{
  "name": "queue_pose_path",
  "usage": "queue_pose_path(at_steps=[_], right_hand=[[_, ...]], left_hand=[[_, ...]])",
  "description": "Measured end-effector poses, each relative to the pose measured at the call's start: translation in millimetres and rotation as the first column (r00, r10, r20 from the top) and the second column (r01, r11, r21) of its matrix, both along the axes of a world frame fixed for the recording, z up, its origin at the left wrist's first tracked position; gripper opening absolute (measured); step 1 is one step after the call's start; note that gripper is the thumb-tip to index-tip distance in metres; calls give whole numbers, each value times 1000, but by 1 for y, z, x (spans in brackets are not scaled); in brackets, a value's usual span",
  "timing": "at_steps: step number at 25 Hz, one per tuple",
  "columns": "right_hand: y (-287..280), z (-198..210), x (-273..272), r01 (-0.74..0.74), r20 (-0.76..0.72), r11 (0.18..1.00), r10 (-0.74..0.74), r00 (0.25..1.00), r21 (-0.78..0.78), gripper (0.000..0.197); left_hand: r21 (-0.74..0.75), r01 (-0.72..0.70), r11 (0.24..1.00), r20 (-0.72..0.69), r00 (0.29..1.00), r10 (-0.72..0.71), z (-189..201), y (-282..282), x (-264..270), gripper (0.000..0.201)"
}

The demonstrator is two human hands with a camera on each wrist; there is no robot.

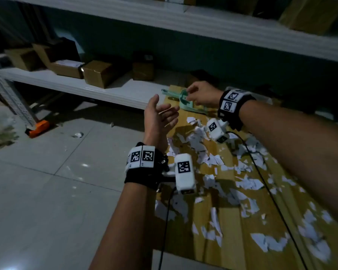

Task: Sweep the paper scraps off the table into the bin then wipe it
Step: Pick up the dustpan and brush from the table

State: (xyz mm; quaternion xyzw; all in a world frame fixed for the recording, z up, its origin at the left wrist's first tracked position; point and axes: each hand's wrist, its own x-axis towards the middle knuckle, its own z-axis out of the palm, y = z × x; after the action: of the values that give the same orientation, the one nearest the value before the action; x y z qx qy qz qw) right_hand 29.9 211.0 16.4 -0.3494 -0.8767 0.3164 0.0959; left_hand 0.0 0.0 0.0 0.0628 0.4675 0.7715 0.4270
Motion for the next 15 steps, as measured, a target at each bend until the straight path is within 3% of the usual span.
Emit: queue_pose_path(at_steps=[6, 15], right_hand=[[3, -19, -26, 25, 116, 966, -57, 992, 259, 32], [3, -20, -13, 65, 60, 963, -83, 995, 263, 38]], left_hand=[[20, 37, 999, 34, 999, -38, -8, 8, -6, 47], [57, 59, 997, 97, 993, -64, 0, 5, 4, 43]])
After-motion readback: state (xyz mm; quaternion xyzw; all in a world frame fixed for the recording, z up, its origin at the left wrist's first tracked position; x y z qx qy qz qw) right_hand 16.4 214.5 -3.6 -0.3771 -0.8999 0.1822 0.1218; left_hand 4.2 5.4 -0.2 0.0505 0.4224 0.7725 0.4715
